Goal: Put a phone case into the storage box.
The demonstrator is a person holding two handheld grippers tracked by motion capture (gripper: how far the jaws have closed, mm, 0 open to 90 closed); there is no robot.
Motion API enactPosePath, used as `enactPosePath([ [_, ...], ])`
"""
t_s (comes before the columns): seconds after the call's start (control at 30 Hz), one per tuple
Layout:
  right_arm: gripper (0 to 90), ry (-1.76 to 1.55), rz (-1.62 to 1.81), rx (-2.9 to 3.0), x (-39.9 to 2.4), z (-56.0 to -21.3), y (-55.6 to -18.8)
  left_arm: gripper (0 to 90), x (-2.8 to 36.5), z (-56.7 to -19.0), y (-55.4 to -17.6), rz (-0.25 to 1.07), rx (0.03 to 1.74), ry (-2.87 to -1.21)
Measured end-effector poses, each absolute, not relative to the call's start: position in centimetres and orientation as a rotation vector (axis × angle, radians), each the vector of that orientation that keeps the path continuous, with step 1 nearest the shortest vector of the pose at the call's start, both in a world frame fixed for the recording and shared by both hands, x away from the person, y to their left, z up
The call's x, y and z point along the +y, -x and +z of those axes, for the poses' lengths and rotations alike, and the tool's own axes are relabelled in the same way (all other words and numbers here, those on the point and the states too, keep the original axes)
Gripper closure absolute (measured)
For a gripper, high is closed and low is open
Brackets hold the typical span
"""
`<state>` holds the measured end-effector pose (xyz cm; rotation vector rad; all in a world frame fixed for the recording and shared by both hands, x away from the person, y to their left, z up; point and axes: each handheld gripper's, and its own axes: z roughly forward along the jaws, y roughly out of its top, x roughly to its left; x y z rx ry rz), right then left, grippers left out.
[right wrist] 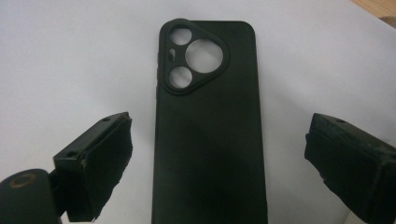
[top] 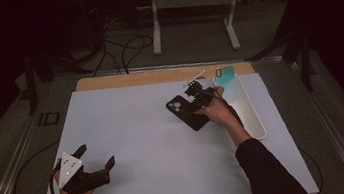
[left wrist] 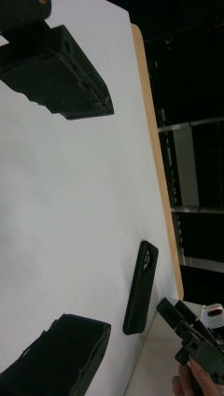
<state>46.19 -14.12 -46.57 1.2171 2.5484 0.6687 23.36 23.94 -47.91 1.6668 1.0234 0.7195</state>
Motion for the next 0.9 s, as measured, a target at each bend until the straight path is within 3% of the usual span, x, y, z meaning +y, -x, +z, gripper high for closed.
enactPosePath([
  [0.9,7.1,-1.309,0.538,2.599,-12.5,-49.7,-47.0,1.0,24.0,-47.9,-23.3,0.720,1.018,-1.666],
])
